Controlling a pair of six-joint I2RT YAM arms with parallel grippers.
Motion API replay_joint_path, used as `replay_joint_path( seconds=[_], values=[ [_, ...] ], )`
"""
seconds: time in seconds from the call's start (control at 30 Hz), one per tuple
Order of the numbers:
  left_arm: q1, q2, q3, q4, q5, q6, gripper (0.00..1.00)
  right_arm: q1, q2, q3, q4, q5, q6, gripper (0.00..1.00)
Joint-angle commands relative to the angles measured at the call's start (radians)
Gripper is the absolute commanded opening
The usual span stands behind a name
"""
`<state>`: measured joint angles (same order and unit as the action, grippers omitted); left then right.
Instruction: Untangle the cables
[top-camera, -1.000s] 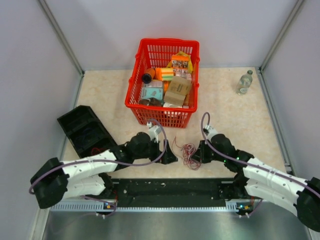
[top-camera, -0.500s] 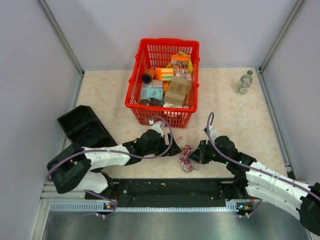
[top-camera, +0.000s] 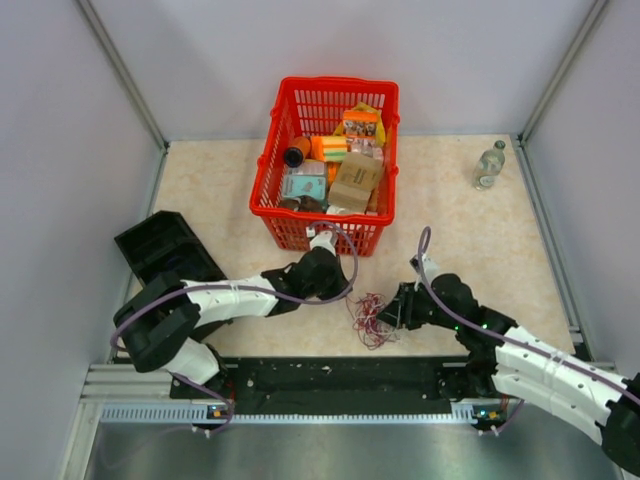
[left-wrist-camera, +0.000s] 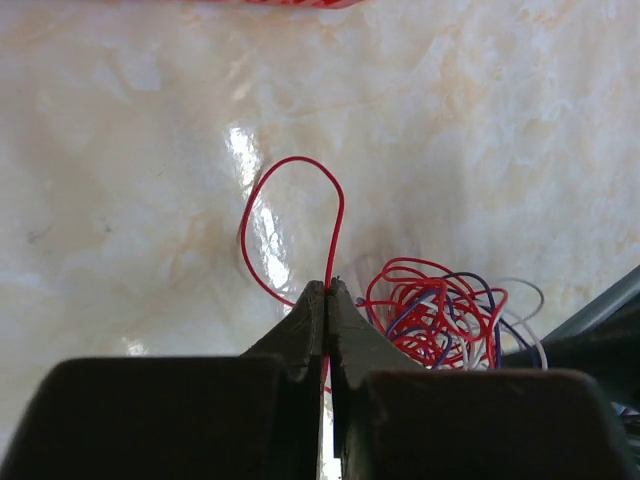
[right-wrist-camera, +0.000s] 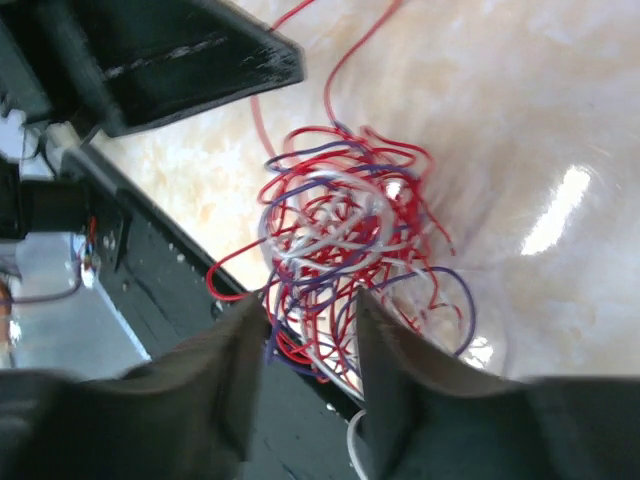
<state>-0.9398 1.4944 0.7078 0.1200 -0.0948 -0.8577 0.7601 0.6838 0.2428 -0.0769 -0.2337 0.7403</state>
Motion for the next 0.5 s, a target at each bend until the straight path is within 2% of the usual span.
replay_joint_path(
  seconds=[0.0,0.03,0.1,0.3,0.37,0.47],
  values=[
    [-0.007,-0.106,-0.026,0.002,-0.002,0.006,0.0,0.027,-0.003,0.071,-0.101,0.117,-0.016,0.52],
    [-0.01,-0.137,-0.053,0.022,0.016,-0.006,0.0,0.042,0.003,0.09,-0.119,0.149,-0.016,0.59],
    [-0.013,-0.187,-0.097,0.07,0.055,-0.032,0.0,0.08,0.017,0.102,-0.124,0.23,0.01,0.64],
    [-0.036,-0.264,-0.168,0.219,0.208,-0.063,0.0,0.238,0.075,0.067,0.049,0.448,0.145,0.64],
    [-0.051,-0.286,-0.172,0.248,0.239,-0.057,0.0,0.269,0.153,0.069,0.127,0.484,0.157,0.64],
    [-0.076,-0.321,-0.168,0.279,0.263,-0.034,0.0,0.315,0.272,0.114,0.143,0.574,0.168,0.63]
  ],
)
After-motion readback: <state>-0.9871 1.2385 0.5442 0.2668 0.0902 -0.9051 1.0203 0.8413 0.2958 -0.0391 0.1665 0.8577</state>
